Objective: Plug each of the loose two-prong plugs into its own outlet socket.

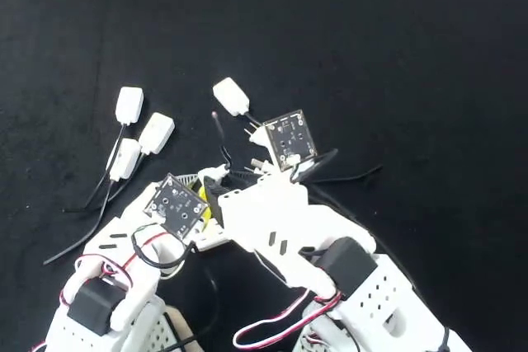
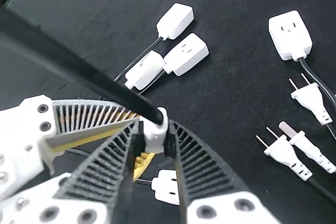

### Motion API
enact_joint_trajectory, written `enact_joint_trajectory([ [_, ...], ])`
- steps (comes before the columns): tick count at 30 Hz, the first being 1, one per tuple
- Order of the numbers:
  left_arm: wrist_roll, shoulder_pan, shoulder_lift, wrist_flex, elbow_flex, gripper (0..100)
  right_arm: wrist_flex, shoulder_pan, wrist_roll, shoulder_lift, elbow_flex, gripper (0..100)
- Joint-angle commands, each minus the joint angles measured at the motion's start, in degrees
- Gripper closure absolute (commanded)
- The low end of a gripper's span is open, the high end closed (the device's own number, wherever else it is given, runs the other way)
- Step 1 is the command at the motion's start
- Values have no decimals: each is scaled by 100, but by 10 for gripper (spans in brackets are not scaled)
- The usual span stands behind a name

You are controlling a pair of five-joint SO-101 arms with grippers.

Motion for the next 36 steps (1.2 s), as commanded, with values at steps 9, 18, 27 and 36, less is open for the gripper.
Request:
enact_joint_trajectory([
  [9, -9, -295, -62, -105, -101, 967, 193, -9, 229, 84, -215, 987],
  [18, -9, -303, -53, 404, -382, 799, 185, 229, 396, 84, -268, 987],
  [27, -18, -804, -53, 492, -409, 671, -123, 510, 527, 92, -251, 987],
  [36, -18, -1015, -53, 484, -356, 671, -149, 703, 598, 92, -242, 987],
])
